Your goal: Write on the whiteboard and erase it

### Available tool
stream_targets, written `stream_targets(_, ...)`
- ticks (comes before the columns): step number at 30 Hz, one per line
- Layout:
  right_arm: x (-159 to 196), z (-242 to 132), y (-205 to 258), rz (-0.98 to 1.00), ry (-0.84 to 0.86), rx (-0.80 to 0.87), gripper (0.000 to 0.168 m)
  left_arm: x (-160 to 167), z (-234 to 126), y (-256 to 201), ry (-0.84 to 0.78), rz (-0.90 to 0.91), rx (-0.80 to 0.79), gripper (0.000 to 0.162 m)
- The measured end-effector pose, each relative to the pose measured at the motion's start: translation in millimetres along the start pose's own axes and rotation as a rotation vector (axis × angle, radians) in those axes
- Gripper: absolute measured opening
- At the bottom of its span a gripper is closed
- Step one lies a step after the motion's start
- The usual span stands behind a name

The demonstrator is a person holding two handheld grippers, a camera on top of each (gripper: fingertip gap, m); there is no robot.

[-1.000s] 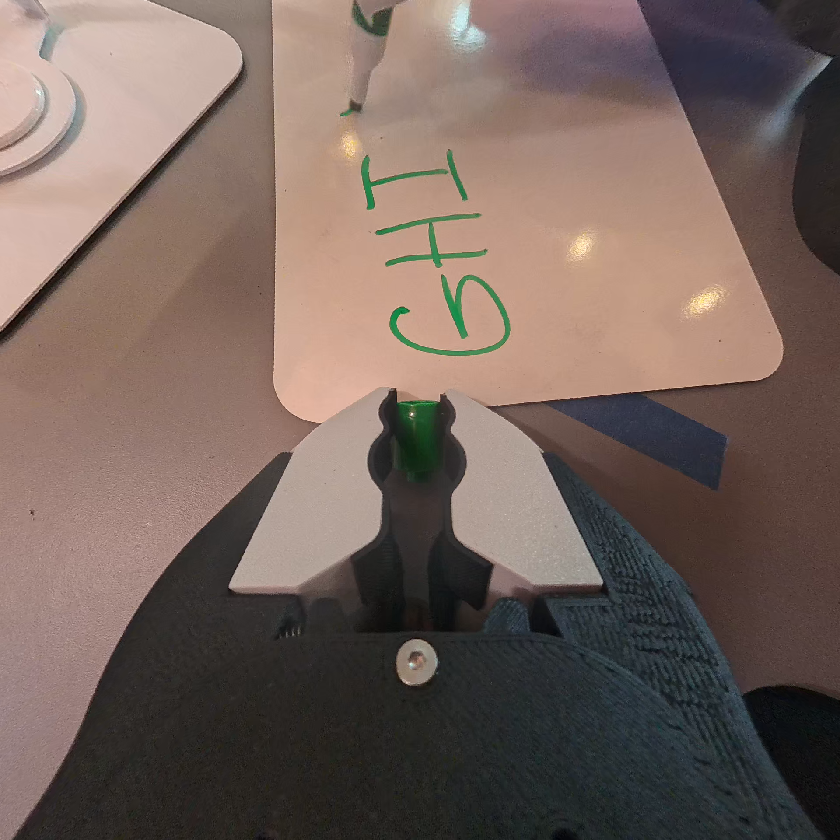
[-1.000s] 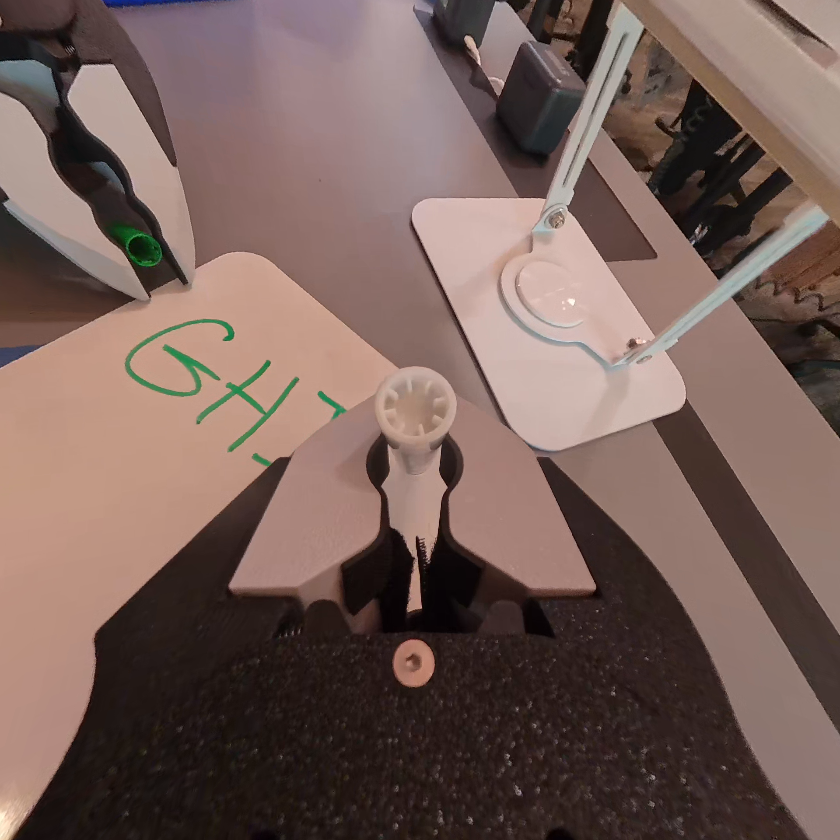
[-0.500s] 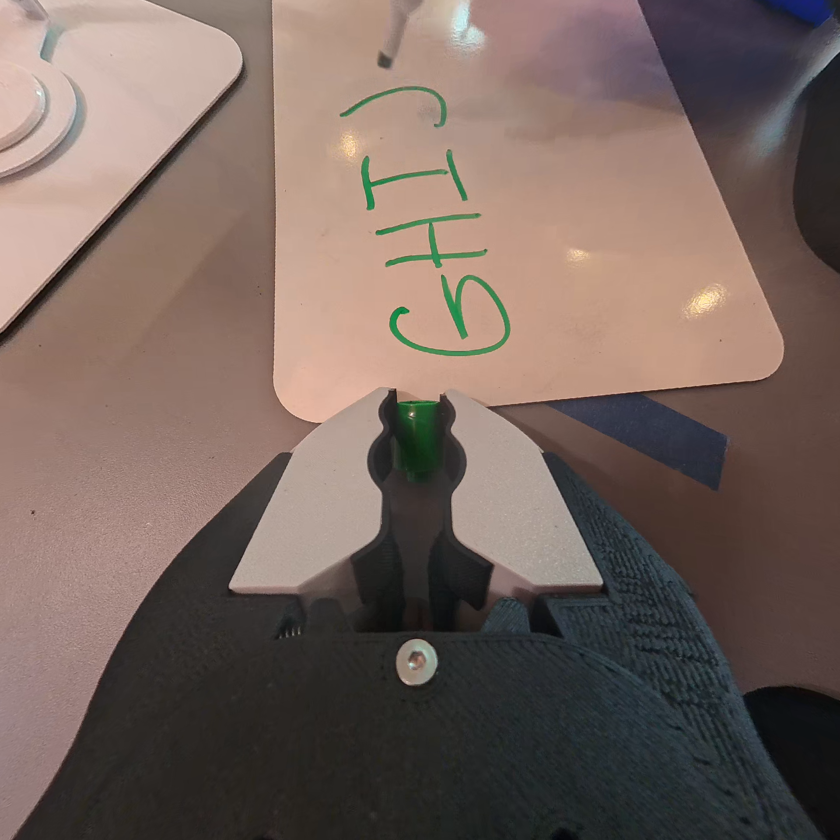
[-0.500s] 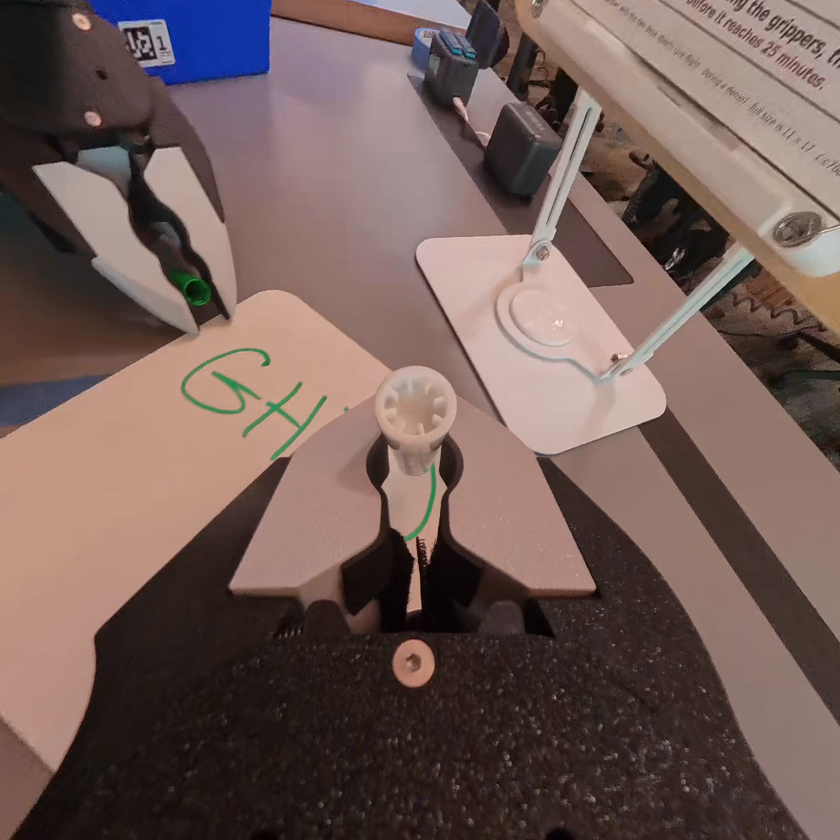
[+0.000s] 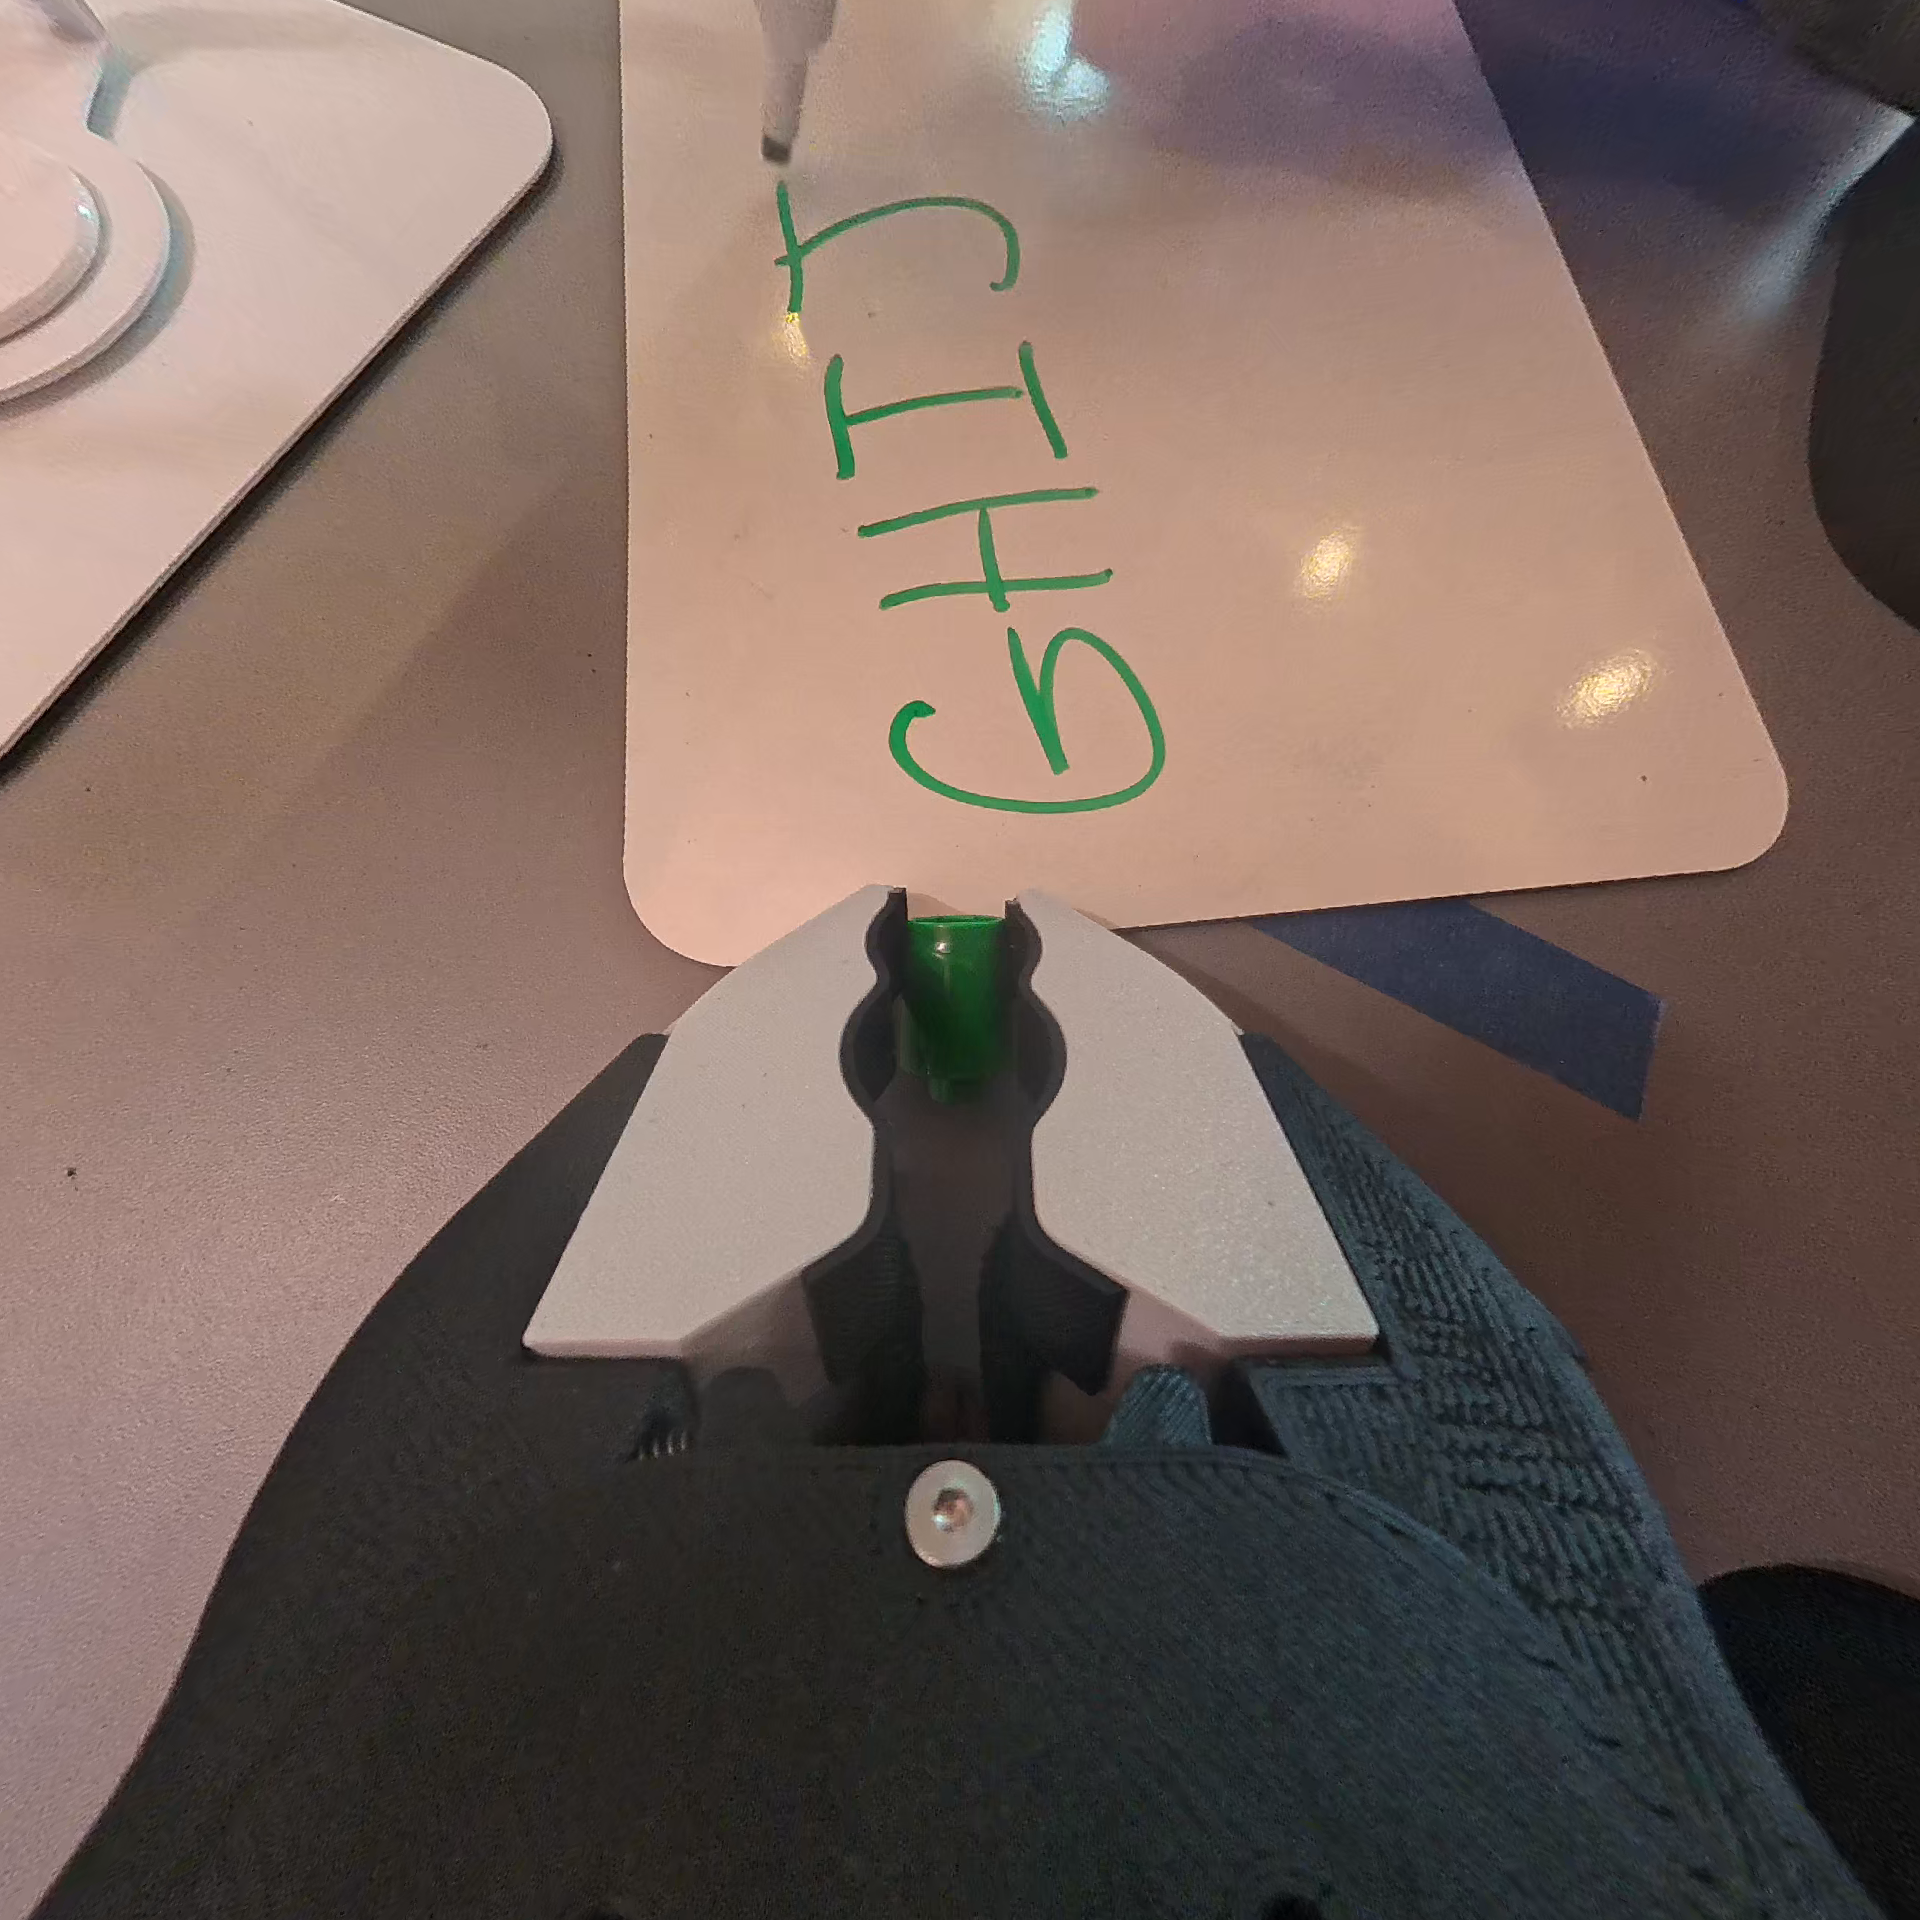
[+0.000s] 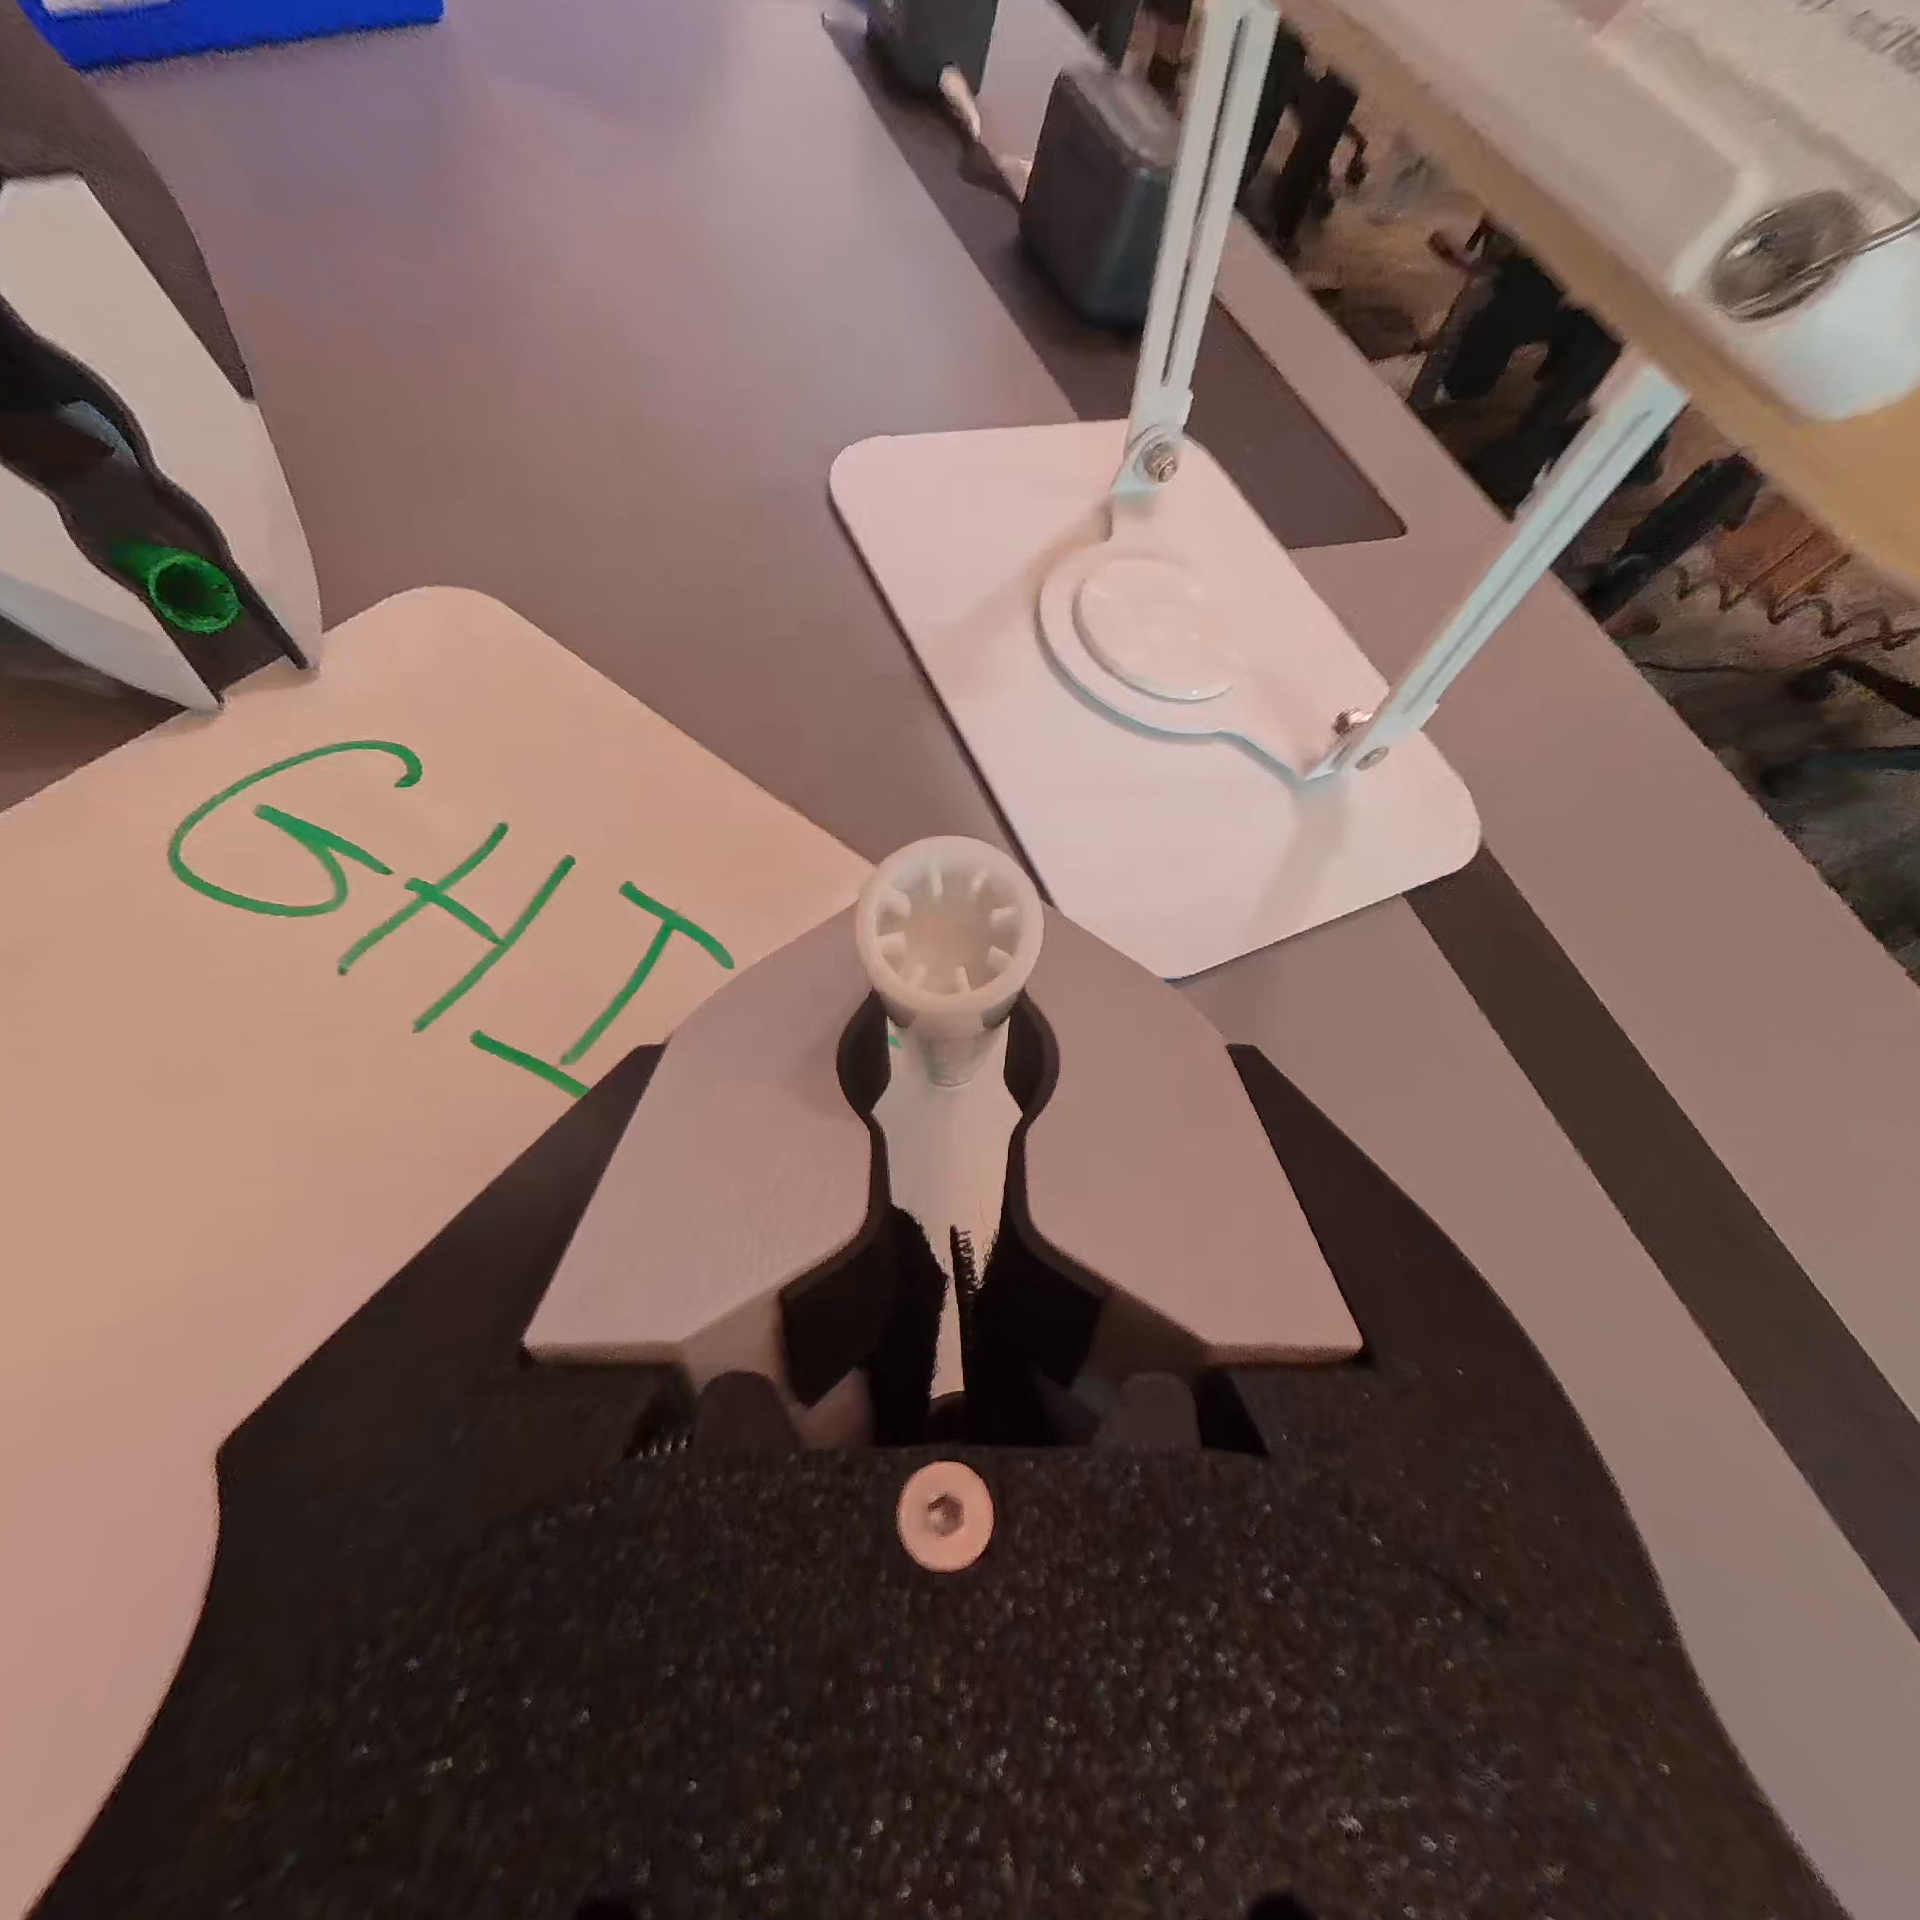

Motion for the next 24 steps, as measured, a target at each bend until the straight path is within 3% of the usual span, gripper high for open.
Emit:
stream_targets(8, 7, 1, -5, 0.011, 0.040, 0.013, 0.018, 0, 0, 0, 0.000, 0.001, -0.001, 0.019)
stream_targets(17, 11, -35, 21, 0.048, 0.118, -0.027, 0.018, 0, 0, 0, 0.000, 0.002, -0.001, 0.019)
stream_targets(24, 6, -15, -7, 0.039, 0.048, 0.046, 0.018, 0, 0, 0, 0.000, 0.004, -0.002, 0.019)
Point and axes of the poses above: each gripper's, where its closed fingertips meet, z out along the fingers, x out of its underside, y = z × x across the jaws, the point moved 6 cm from there along -z, back along the fingers, and after that the axes turned 14 degrees about -z, right-handed, at the moved point
